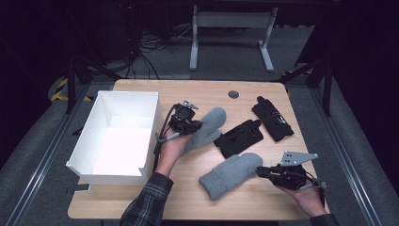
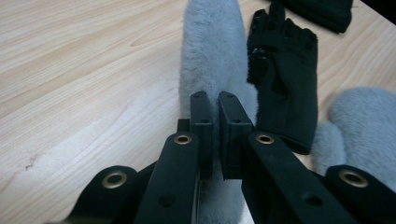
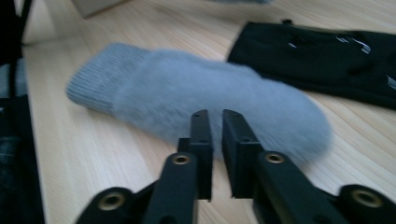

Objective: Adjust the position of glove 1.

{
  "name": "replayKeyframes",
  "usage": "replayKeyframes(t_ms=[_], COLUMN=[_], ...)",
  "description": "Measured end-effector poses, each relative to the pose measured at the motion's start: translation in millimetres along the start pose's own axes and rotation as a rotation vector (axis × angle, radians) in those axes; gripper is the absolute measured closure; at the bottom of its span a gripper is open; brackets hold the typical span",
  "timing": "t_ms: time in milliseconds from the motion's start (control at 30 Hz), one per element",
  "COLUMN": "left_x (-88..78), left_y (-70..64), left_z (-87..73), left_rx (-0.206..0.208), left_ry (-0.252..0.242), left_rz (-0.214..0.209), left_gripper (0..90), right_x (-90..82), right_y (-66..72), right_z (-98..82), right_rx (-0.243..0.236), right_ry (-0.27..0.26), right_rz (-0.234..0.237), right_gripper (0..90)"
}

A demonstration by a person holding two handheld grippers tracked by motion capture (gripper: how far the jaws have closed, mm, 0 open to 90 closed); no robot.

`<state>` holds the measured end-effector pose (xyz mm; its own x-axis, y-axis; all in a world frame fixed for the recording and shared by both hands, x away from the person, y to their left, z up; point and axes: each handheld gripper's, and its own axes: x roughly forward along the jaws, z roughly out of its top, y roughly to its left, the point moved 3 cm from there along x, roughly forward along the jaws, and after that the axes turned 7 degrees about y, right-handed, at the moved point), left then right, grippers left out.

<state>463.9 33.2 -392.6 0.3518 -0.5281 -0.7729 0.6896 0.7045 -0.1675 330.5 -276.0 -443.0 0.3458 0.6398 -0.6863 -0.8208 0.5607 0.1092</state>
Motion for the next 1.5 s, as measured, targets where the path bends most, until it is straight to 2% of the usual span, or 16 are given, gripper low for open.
replayKeyframes(t_ms=[33,133,300,533,600,767,900,1000,1033,1100,1300,1467,1500], left_x=[-1.0,-3.1,-4.2,-3.6,-3.0,2.3,6.5,12.1,13.5,15.1,14.9,16.1,17.9], left_y=[-2.8,-9.4,-28.3,-56.1,-62.0,-74.0,-78.6,-85.9,-88.5,-94.2,-110.1,-127.8,-131.9], left_z=[-0.5,-1.6,-1.7,-4.7,-5.6,-10.3,-14.1,-18.6,-19.8,-21.7,-23.9,-28.3,-29.9], left_rx=[0.002,0.011,0.031,0.084,0.087,0.101,0.107,0.115,0.118,0.133,0.169,0.203,0.205], left_ry=[-0.002,-0.007,-0.005,0.011,0.010,0.023,0.029,0.051,0.053,0.057,0.060,0.076,0.077], left_rz=[-0.004,-0.002,0.012,0.031,0.027,0.045,0.055,0.039,0.024,0.027,-0.002,-0.052,-0.076], left_gripper=[86.5,86.5,86.5,86.5,86.5,86.5,86.5,86.3,86.3,86.2,85.7,85.4,85.1], right_x=[3.4,10.2,19.0,31.7,35.0,41.4,45.2,48.1,48.9,50.5,57.3,58.8,59.4], right_y=[2.3,5.5,8.8,9.3,10.6,11.0,10.8,9.9,9.5,9.0,9.1,8.1,8.0], right_z=[3.6,9.9,19.4,24.9,26.7,31.2,31.9,30.2,29.5,28.1,24.3,23.2,22.8], right_rx=[-0.004,-0.010,-0.018,-0.025,-0.030,-0.040,-0.044,-0.041,-0.043,-0.043,-0.049,-0.052,-0.053], right_ry=[-0.006,-0.004,-0.005,0.015,0.022,0.032,0.040,0.056,0.062,0.073,0.108,0.113,0.114], right_rz=[0.016,0.038,0.061,0.064,0.068,0.066,0.070,0.068,0.066,0.062,0.057,0.052,0.046], right_gripper=[90.0,90.0,90.0,90.0,90.0,90.0,90.0,90.0,90.0,90.0,90.0,90.0,90.0])
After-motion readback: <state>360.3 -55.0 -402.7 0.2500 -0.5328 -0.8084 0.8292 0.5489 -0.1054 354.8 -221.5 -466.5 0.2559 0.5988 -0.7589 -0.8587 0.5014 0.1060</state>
